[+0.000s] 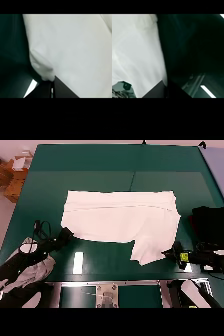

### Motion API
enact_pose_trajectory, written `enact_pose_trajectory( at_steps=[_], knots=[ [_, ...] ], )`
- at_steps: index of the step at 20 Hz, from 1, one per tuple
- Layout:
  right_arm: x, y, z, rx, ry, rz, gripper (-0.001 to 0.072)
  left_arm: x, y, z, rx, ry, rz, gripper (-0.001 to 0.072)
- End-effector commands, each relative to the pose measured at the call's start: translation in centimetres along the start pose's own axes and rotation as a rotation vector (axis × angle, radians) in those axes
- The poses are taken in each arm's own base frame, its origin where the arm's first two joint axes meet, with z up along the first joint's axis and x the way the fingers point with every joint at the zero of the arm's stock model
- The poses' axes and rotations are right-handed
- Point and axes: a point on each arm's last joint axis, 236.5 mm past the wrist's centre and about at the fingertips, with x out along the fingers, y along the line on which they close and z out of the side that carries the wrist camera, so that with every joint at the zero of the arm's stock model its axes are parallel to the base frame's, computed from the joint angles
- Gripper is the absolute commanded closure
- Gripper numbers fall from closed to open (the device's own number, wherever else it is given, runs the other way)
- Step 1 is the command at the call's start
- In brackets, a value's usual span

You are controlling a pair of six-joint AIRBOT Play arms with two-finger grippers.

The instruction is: Fold the shirts.

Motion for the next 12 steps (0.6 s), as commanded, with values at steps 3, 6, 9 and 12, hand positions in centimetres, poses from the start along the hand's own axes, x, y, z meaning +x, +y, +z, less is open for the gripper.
enact_pose_trajectory(
  at_steps=[3,6,9,12],
  knots=[
    [-2.9,3.3,1.4,-0.072,-0.008,0.038,0.0689,-0.4,-2.4,-1.5,0.133,0.096,-0.043,0.0686],
    [-4.2,2.0,2.0,-0.06,-0.012,-0.06,0.0689,-1.2,-2.1,-2.6,0.235,0.2,0.043,0.0687],
    [-4.5,0.8,2.1,-0.046,-0.016,-0.119,0.0689,-2.8,0.5,-1.5,0.312,0.24,0.246,0.0687],
    [-6.4,2.3,3.3,-0.078,-0.05,-0.116,0.069,-5.0,0.7,0.9,0.405,0.235,0.382,0.0687]
  ],
)
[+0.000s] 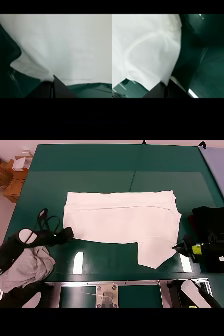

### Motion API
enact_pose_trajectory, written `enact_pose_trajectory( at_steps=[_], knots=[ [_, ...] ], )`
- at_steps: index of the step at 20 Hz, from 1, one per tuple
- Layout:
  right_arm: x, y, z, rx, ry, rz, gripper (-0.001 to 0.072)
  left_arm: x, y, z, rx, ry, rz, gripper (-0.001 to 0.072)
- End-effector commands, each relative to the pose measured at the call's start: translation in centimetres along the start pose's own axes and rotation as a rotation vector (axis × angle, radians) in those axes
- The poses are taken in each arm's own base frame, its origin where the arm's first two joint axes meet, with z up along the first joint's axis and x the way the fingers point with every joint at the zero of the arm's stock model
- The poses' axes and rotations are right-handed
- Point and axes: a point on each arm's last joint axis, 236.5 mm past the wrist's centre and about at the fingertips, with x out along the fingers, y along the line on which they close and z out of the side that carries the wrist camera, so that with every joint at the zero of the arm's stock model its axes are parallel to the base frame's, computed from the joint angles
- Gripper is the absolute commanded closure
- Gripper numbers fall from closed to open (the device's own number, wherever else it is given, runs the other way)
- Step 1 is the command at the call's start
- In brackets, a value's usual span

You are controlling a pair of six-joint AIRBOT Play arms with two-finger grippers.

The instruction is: Fold the shirts.

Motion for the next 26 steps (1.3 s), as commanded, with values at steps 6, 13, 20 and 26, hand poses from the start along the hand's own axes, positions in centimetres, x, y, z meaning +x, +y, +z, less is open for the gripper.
enact_pose_trajectory(
  at_steps=[6,13,20,26],
  knots=[
    [-5.7,3.6,3.3,-0.066,-0.106,0.002,0.069,-5.7,0.4,4.8,0.147,-0.049,0.217,0.0687],
    [-7.2,13.5,8.4,-0.204,-0.257,0.183,0.069,-4.2,-3.3,10.5,0.265,-0.064,0.18,0.0686],
    [-2.1,20.5,16.5,-0.262,-0.188,0.201,0.0689,1.6,-5.9,20.4,0.357,-0.085,0.207,0.0685],
    [4.6,22.0,22.1,-0.244,-0.149,0.194,0.0658,8.7,-6.4,23.9,0.345,-0.11,0.133,0.0338]
  ],
)
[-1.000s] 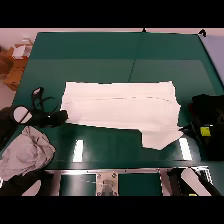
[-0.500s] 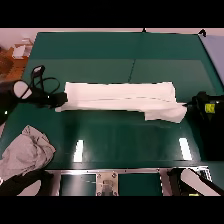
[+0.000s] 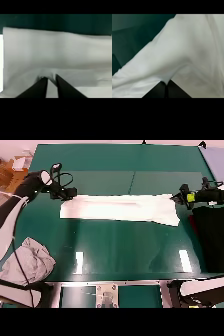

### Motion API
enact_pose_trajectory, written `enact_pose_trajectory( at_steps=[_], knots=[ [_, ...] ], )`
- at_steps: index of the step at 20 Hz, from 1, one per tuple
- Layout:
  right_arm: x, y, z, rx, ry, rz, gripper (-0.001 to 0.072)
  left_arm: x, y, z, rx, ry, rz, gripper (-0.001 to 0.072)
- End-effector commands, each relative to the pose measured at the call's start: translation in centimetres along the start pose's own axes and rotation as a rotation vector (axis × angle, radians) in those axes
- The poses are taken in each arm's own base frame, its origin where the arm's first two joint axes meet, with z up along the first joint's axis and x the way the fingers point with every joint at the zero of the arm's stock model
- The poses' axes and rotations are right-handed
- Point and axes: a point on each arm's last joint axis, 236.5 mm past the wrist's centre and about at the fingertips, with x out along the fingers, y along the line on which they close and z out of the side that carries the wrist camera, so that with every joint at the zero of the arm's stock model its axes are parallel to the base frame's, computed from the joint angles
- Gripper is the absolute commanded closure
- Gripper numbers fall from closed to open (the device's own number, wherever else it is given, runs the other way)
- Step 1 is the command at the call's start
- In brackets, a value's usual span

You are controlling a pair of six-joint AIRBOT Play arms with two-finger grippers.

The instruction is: Fold the shirts.

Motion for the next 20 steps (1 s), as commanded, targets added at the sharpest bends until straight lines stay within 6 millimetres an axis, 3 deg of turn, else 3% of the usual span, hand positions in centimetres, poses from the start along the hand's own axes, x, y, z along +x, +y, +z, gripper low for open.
enact_pose_trajectory(
  at_steps=[1,2,4,6,8,12,17,19,20],
  knots=[
    [3.0,0.0,2.7,-0.001,0.002,0.023,0.0484,2.2,-0.9,3.0,-0.029,-0.076,-0.05,-0.0013],
    [2.0,0.5,3.6,-0.033,-0.013,0.035,0.0356,1.2,-0.9,3.9,-0.027,-0.089,-0.049,-0.0012],
    [-1.4,1.1,5.1,-0.151,-0.021,0.043,0.0337,-1.6,-0.9,5.7,-0.013,-0.085,-0.052,-0.001],
    [-4.4,-1.1,6.1,-0.222,-0.016,-0.018,0.0085,-4.6,0.1,7.3,-0.013,-0.083,-0.044,-0.0011],
    [-5.3,-4.8,5.7,-0.262,0.031,-0.089,0.0078,-6.4,1.4,8.2,-0.033,-0.086,-0.037,-0.001],
    [-2.7,-8.5,3.0,-0.282,0.187,-0.064,0.006,-6.6,1.4,6.9,-0.052,-0.025,-0.051,-0.0009],
    [2.8,-8.2,0.4,-0.267,0.308,0.03,0.006,-6.8,-1.3,6.9,-0.086,-0.024,-0.156,-0.0009],
    [4.4,-7.2,-0.7,-0.288,0.344,0.047,0.006,-6.9,-2.1,6.9,-0.089,-0.022,-0.188,-0.0007],
    [4.9,-6.5,-1.1,-0.314,0.35,0.055,0.0064,-6.9,-2.6,6.9,-0.088,-0.023,-0.199,0.0078]
  ],
)
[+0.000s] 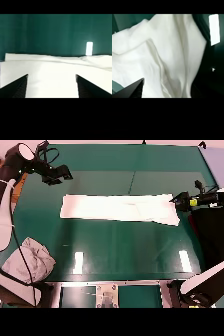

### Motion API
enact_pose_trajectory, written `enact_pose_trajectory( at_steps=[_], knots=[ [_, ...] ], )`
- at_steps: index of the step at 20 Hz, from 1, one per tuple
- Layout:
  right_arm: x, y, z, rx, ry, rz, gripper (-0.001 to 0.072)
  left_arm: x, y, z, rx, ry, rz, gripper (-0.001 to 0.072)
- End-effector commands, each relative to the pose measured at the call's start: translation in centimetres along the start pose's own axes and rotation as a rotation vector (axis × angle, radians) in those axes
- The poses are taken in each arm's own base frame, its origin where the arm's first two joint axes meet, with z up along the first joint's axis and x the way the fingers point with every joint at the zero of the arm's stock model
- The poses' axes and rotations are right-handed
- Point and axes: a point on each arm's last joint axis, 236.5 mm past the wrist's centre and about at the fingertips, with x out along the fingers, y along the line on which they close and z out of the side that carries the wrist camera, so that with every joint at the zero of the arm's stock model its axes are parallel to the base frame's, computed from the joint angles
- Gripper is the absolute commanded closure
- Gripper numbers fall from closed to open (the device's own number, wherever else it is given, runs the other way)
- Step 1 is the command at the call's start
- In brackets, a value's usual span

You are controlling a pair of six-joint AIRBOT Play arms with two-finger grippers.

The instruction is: Fold the shirts.

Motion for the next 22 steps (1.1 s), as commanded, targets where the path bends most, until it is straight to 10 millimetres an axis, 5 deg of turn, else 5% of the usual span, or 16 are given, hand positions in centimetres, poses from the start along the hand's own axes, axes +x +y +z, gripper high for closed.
enact_pose_trajectory(
  at_steps=[1,2,3,8,14,19,22],
  knots=[
    [3.0,1.2,-0.4,-0.053,0.051,0.017,0.016,0.2,-1.9,-0.1,0.009,0.001,-0.056,0.0246],
    [3.1,1.8,-0.2,-0.069,0.05,0.017,0.0507,0.6,-2.6,-0.2,0.047,-0.002,-0.062,0.0474],
    [2.9,2.4,0.1,-0.08,0.045,0.022,0.0682,1.1,-3.5,-0.6,0.086,0.003,-0.071,0.0685],
    [-1.3,7.7,0.4,-0.152,0.078,0.085,0.0689,6.0,-10.3,-3.3,0.155,0.033,-0.155,0.0684],
    [-8.7,18.1,-1.7,-0.331,0.03,0.093,0.0689,16.9,-23.5,-12.2,0.19,0.08,-0.395,0.0684],
    [-10.4,25.2,-6.2,-0.47,0.047,0.098,0.0689,22.5,-28.8,-17.2,0.074,0.136,-0.512,0.0685],
    [-10.6,27.3,-7.5,-0.518,0.043,0.095,0.0689,23.3,-30.2,-19.3,0.054,0.215,-0.563,0.0684]
  ],
)
